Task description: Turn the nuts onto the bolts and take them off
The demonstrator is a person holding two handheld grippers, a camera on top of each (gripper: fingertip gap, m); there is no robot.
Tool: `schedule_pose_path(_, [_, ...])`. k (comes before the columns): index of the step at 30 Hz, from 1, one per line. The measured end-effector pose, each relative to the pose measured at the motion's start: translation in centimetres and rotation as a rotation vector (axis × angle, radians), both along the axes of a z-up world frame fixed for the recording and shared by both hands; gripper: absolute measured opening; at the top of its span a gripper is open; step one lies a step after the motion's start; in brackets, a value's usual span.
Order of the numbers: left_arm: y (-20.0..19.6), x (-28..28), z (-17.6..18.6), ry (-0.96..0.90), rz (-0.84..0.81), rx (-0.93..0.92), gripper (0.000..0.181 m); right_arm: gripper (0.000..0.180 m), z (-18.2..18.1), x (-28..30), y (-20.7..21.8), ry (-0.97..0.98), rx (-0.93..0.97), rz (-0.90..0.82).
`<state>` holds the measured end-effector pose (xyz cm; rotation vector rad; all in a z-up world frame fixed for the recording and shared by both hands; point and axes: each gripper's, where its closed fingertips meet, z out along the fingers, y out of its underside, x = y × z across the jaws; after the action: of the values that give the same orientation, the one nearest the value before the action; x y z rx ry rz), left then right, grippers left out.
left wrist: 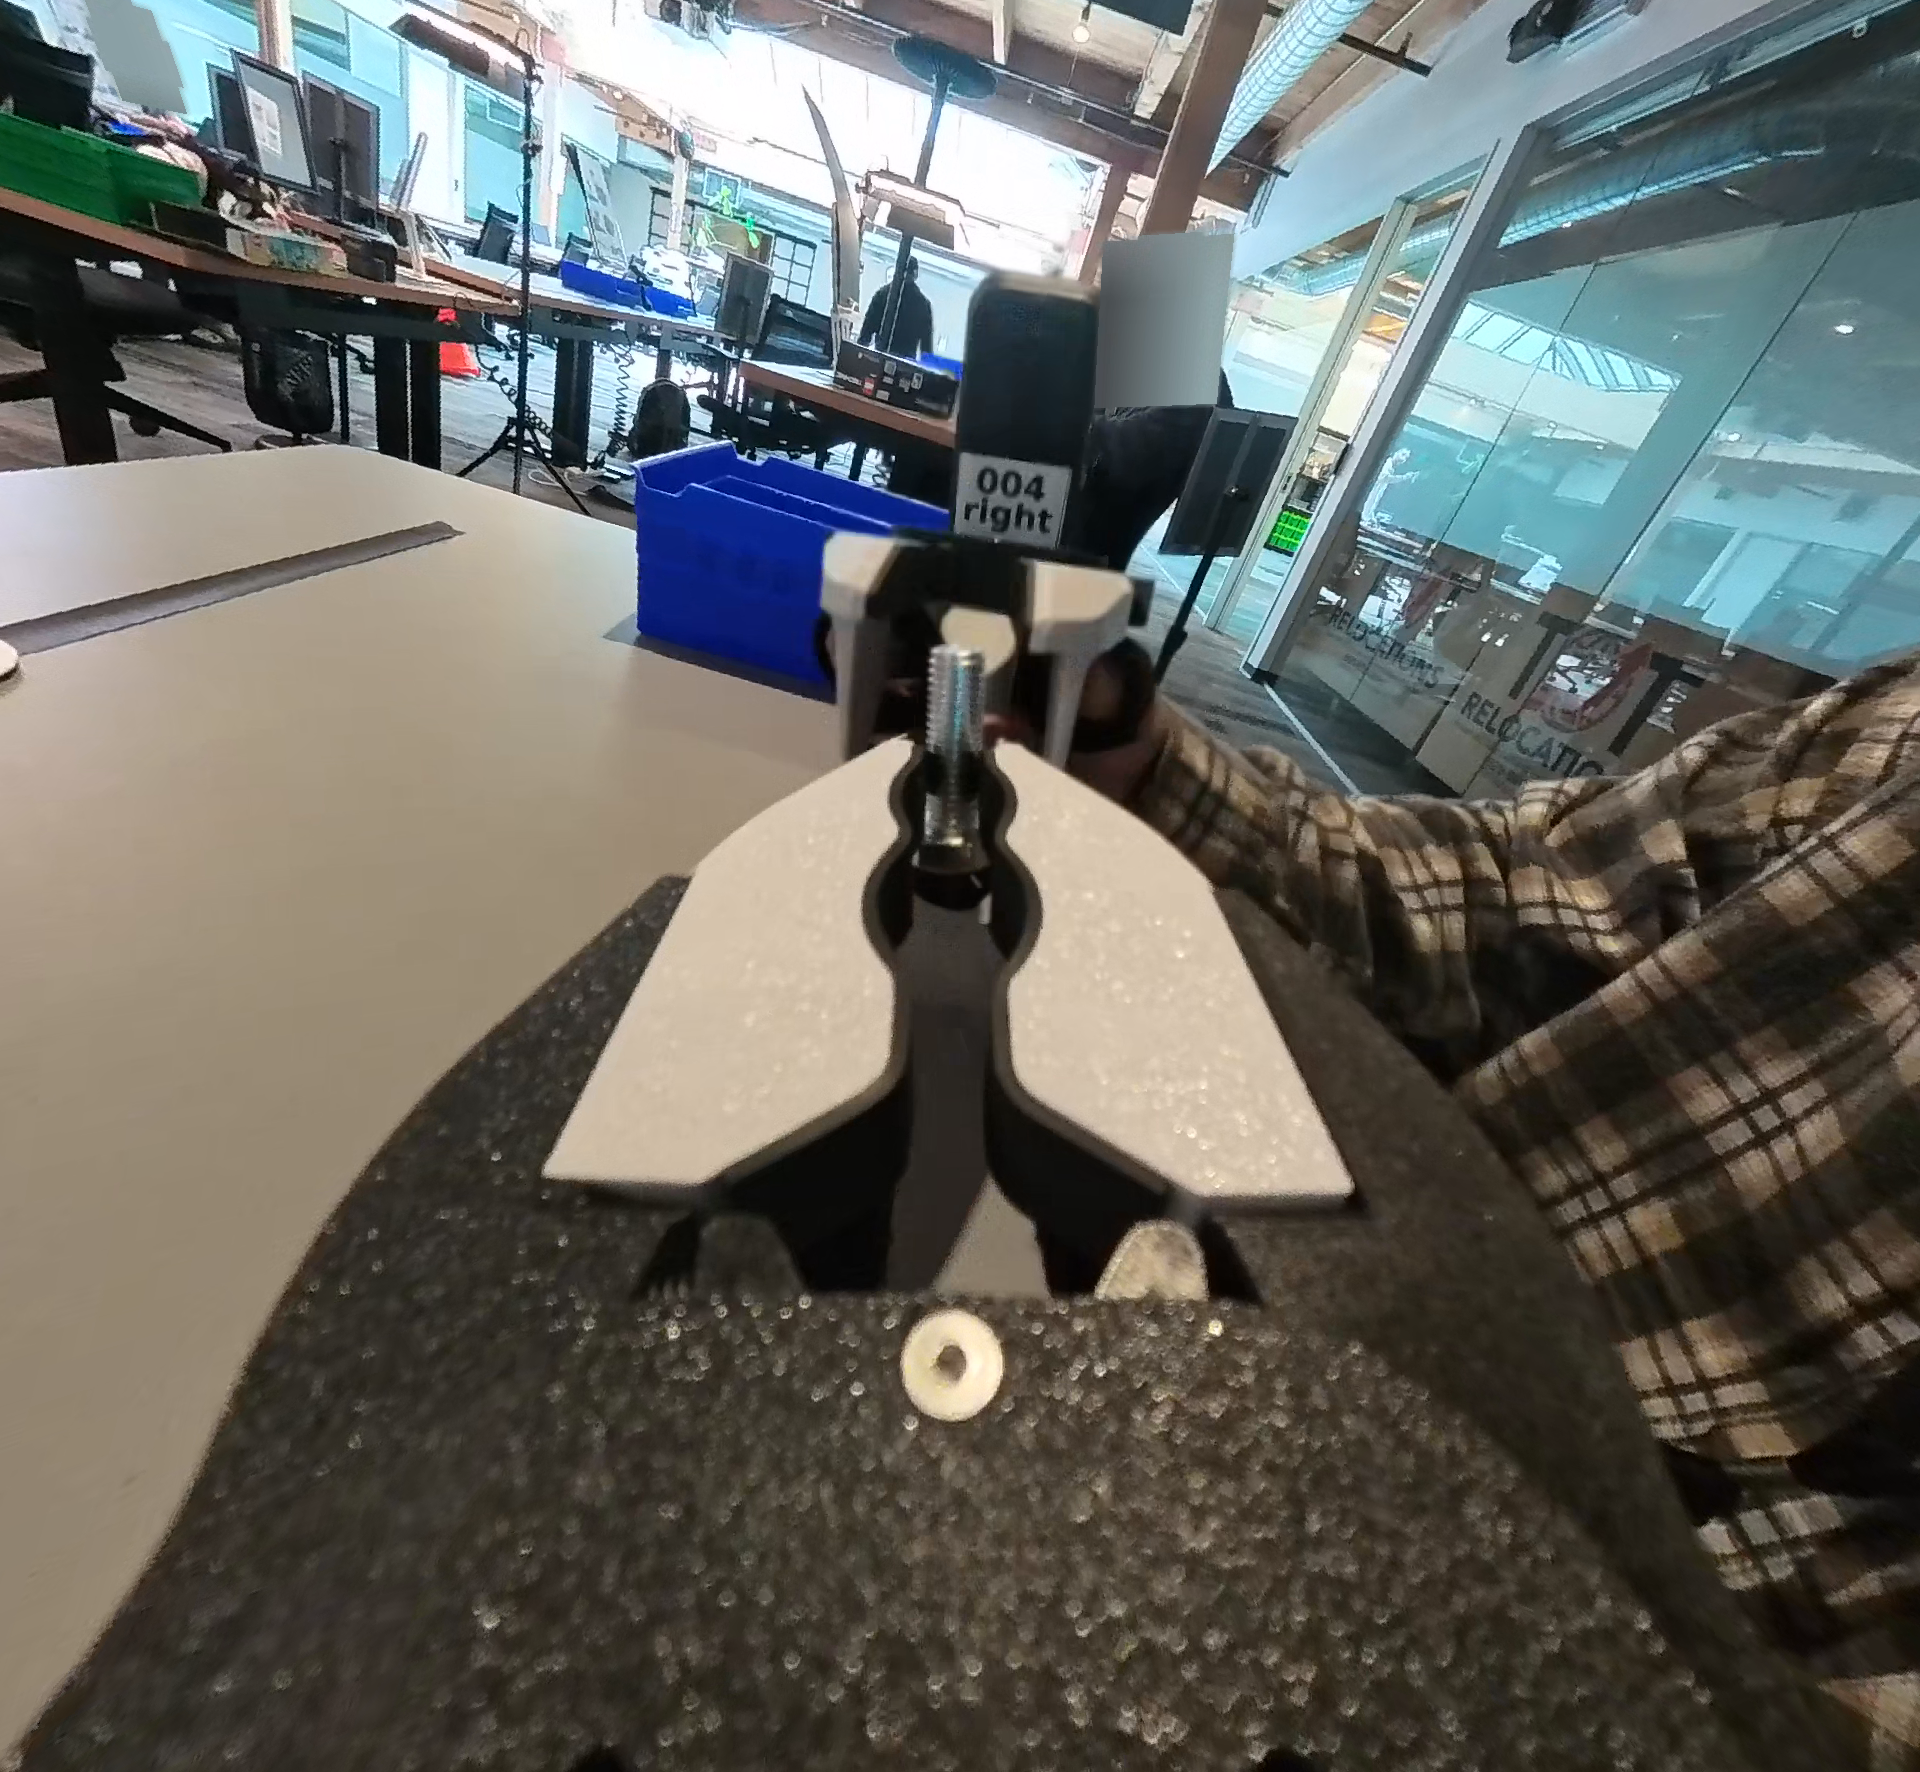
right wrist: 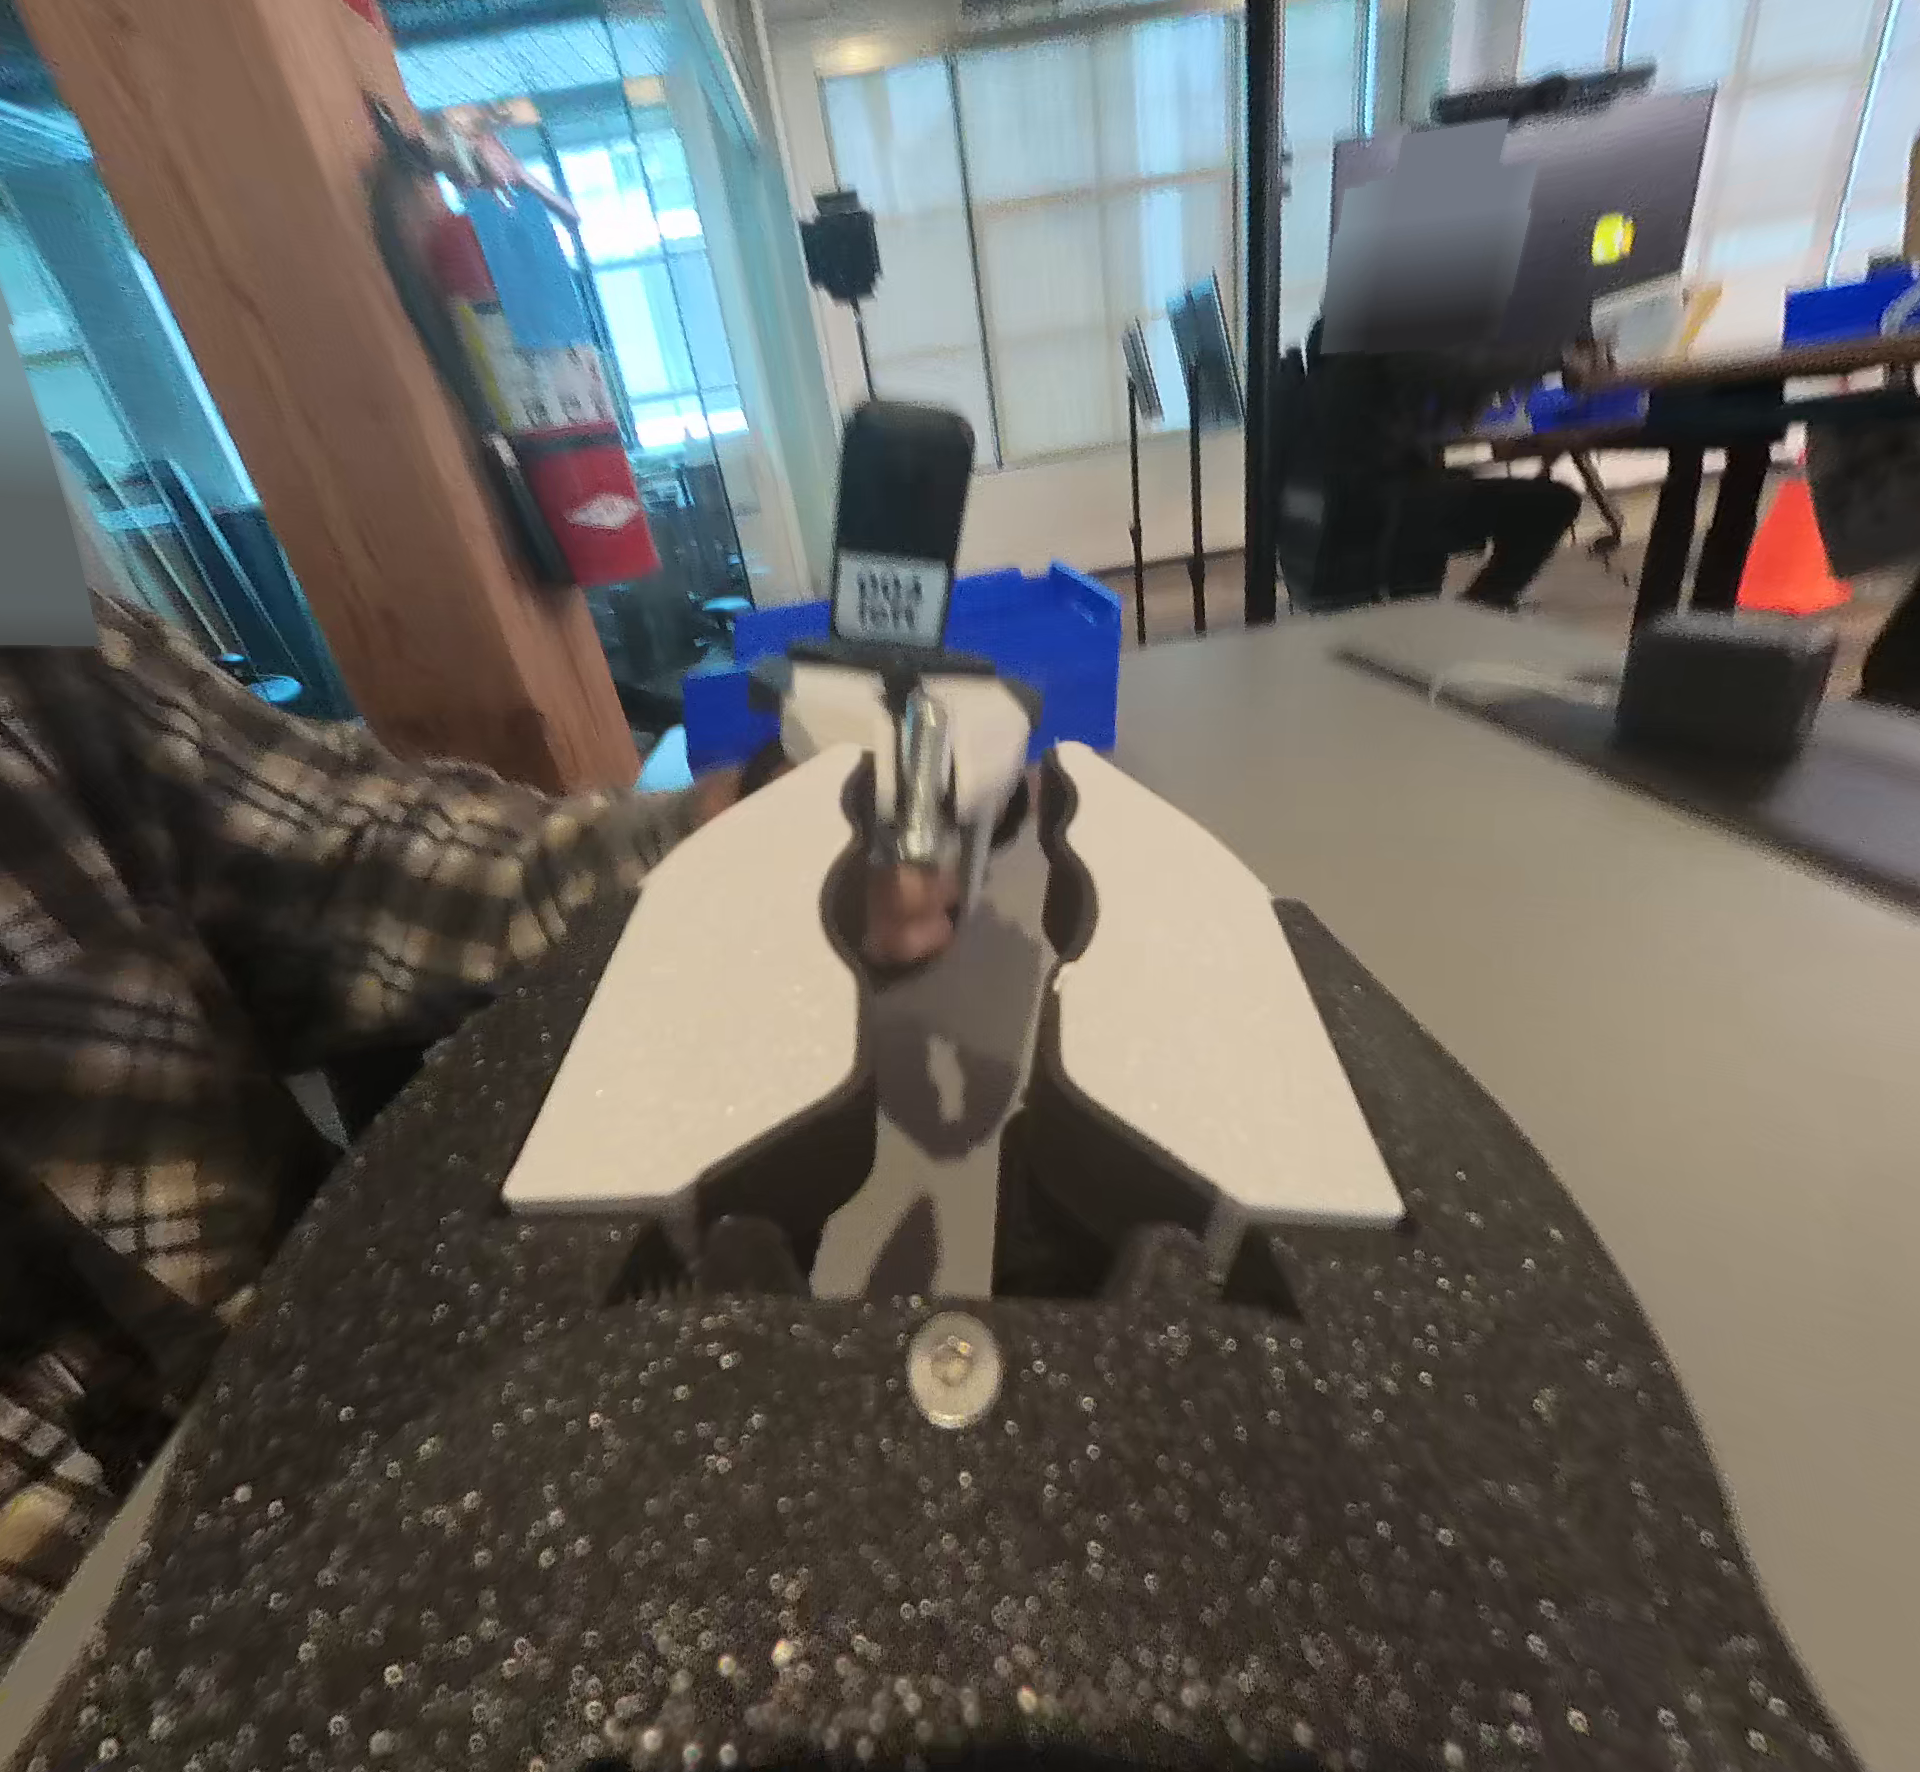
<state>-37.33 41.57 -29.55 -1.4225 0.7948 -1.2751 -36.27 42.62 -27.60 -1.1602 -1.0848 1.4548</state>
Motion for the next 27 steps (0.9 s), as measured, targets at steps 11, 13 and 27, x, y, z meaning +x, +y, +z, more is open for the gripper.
schedule_pose_path(11, [-0.4,0.4,0.1,0.001,-0.023,0.004,0.009,0.017,0.3,-2.0,-1.0,-0.016,0.021,0.065])
schedule_pose_path(13, [-0.5,0.6,0.0,0.006,-0.025,0.002,0.009,0.014,0.2,-2.0,-1.2,-0.018,0.024,0.074])
schedule_pose_path(27, [-0.2,0.7,-0.5,0.007,-0.056,-0.052,0.033,0.009,0.6,-1.9,-1.0,-0.030,0.022,0.105])
